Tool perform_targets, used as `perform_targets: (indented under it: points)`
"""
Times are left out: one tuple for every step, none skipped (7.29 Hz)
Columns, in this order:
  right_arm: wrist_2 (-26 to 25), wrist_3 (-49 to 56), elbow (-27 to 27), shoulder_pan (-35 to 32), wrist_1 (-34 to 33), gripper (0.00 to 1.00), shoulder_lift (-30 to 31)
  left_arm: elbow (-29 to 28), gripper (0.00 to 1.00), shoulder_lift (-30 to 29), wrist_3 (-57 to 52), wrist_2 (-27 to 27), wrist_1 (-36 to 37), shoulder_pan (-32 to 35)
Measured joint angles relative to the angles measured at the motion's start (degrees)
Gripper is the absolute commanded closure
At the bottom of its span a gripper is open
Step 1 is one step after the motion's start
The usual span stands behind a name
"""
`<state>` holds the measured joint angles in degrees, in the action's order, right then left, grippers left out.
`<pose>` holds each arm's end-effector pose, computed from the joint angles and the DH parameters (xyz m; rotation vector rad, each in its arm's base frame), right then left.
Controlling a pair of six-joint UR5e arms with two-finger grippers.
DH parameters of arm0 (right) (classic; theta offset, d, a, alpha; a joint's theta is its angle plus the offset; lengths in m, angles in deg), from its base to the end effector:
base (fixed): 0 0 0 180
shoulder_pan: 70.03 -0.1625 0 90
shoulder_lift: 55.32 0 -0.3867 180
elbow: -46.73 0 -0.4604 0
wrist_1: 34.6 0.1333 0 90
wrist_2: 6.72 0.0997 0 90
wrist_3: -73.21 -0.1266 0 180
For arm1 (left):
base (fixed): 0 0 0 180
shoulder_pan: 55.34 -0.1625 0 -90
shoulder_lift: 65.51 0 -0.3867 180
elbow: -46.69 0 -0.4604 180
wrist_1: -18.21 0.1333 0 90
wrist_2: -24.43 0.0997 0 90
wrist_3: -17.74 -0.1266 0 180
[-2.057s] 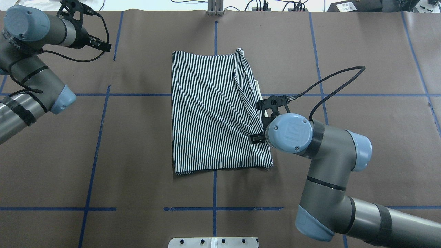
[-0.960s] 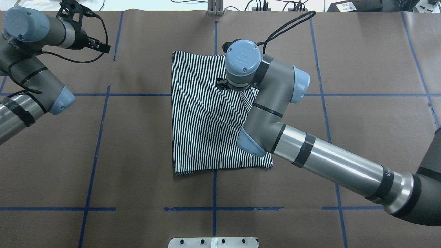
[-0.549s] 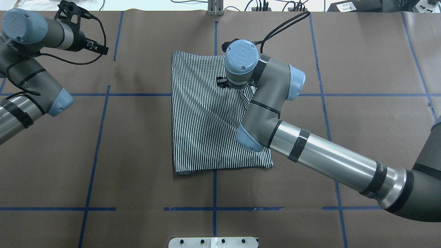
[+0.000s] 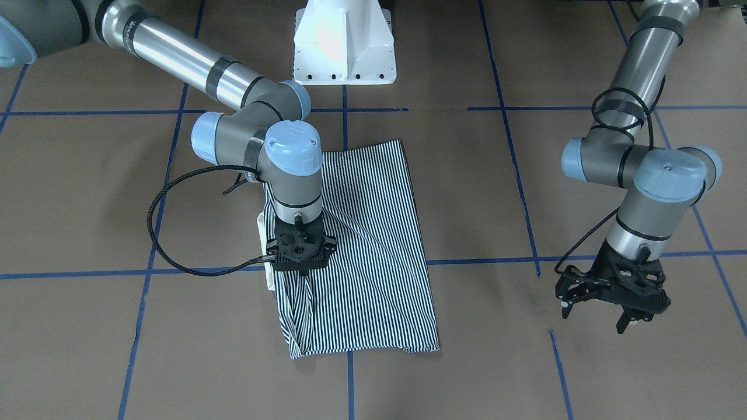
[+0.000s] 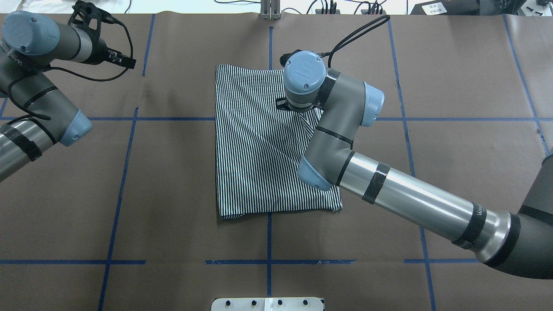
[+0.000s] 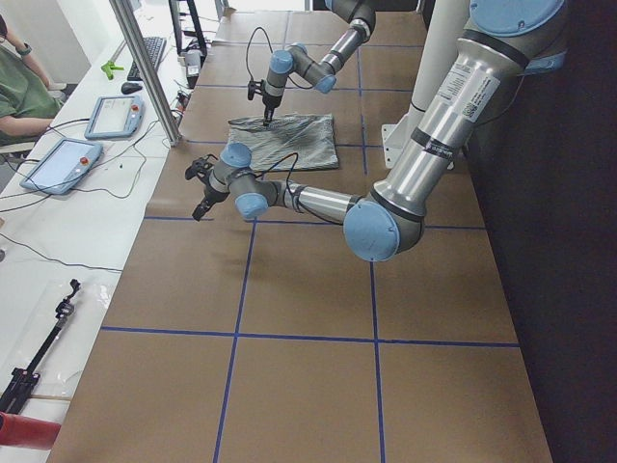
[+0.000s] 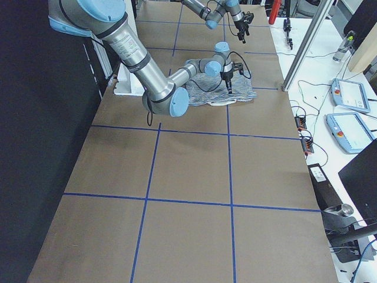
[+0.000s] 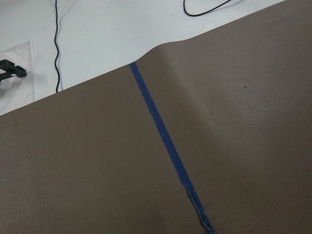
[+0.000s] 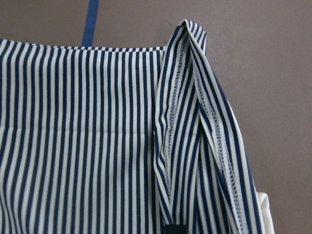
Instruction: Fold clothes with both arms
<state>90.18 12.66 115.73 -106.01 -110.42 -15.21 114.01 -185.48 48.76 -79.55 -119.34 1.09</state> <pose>-0.6245 -0.5994 0.2129 0.3093 -0.6937 0.0632 0.3610 -0.7298 0.4283 0.6851 0.6994 0.1576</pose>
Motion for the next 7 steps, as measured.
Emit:
perform_targets:
  points:
    - [0.0, 0.3, 0.3, -0.2, -0.1, 1.00, 0.3, 0.0, 0.00, 0.0, 0.0, 0.0, 0.0, 0.0]
    - [0.1, 1.0, 1.1, -0.5, -0.1, 1.00, 1.3, 0.0, 0.00, 0.0, 0.0, 0.0, -0.1, 0.0]
    - [0.1, 2.1, 2.7, -0.7, -0.1, 1.00, 3.1, 0.0, 0.00, 0.0, 0.0, 0.0, -0.1, 0.0]
    - [0.0, 2.8, 4.2, -0.8, -0.1, 1.00, 4.9, 0.1, 0.00, 0.1, 0.0, 0.0, -0.1, 0.0]
    - [0.0, 3.1, 5.1, -0.9, 0.0, 0.60, 6.0, 0.1, 0.00, 0.2, 0.0, 0.0, -0.1, 0.0]
    - [-0.1, 3.2, 5.5, -0.9, -0.1, 0.01, 6.5, 0.1, 0.00, 0.2, 0.0, 0.0, -0.1, 0.0]
    - [-0.1, 3.2, 5.6, -1.1, -0.1, 0.00, 6.7, 0.1, 0.00, 0.3, 0.0, 0.0, -0.1, 0.0]
